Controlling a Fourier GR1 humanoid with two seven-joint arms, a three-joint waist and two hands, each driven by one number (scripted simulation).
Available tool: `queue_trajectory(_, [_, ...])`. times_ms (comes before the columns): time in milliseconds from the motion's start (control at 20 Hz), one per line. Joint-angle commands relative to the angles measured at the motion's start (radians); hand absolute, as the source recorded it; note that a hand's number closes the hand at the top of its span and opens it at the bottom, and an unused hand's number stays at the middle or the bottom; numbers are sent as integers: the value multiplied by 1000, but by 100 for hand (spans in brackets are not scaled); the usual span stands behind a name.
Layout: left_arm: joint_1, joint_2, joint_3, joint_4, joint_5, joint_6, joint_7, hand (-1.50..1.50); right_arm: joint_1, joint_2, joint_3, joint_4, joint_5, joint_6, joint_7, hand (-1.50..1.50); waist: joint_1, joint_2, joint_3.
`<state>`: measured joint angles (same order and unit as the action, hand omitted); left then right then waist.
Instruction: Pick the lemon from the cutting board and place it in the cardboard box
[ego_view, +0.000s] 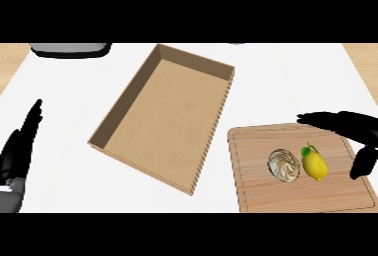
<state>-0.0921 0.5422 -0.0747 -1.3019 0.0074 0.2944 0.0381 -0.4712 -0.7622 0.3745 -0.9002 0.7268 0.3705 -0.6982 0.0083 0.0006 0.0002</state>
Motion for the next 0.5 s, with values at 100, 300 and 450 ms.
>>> queue_trajectory(100, [0, -48, 25, -29, -53, -15, 26, 0, 45, 22, -45, -2, 87, -6, -29, -150, -7, -1, 0])
queue_trajectory(300, [-13, -64, 59, -21, -80, -24, 35, 0, 81, 22, -85, -109, 90, 70, -7, -150, -10, -2, 0])
queue_trajectory(450, [-55, -21, 115, 82, -47, -105, -14, 0, 84, 98, -67, -37, 130, -1, -22, -150, -9, 1, 0])
